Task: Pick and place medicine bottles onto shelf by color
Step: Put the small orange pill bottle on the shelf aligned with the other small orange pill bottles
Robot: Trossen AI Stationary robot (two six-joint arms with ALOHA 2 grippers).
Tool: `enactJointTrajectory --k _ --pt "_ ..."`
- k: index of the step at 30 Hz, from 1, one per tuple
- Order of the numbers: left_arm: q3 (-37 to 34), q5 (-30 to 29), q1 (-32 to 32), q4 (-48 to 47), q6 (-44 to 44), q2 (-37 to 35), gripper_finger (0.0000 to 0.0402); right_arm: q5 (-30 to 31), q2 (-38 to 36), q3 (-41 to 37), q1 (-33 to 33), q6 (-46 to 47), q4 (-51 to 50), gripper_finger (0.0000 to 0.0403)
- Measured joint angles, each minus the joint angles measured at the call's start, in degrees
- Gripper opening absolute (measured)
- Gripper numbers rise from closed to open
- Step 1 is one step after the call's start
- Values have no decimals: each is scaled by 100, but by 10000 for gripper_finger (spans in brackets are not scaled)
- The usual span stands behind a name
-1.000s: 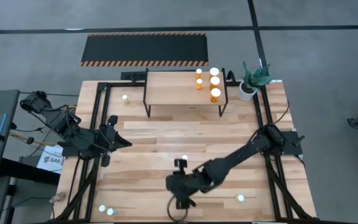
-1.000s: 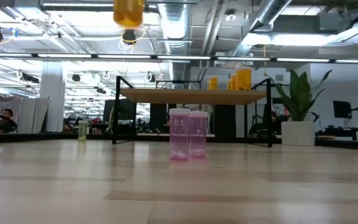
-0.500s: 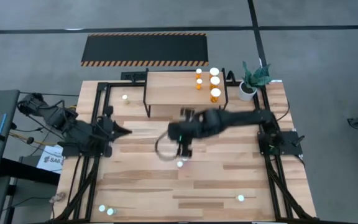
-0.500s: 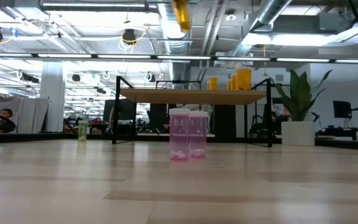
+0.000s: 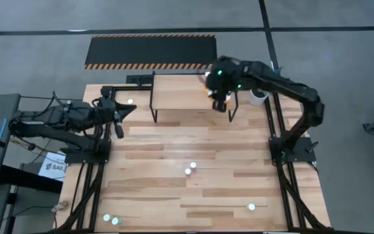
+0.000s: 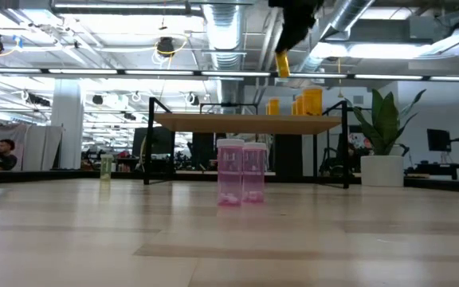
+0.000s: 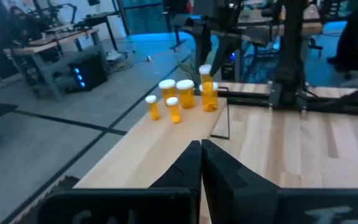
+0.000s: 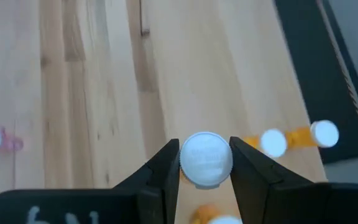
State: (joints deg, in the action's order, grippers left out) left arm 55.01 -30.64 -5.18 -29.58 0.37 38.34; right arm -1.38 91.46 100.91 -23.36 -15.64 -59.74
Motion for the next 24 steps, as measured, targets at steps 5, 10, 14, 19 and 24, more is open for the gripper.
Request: enactJointTrajectory --k 5,10,14,19,24 --pt "-1 98 310 107 3 116 0 -671 -269 -793 -361 63 993 134" --pt "-1 443 598 95 164 239 0 -746 52 -1117 -247 29 1263 134" --pt "-1 741 747 87 157 255 0 -666 273 -1133 -177 -76 1333 135" --pt "-1 791 793 82 29 254 0 -624 285 -1126 -279 -136 1338 133" --pt "-1 796 793 82 51 252 0 -645 47 -1440 -614 -111 1612 133"
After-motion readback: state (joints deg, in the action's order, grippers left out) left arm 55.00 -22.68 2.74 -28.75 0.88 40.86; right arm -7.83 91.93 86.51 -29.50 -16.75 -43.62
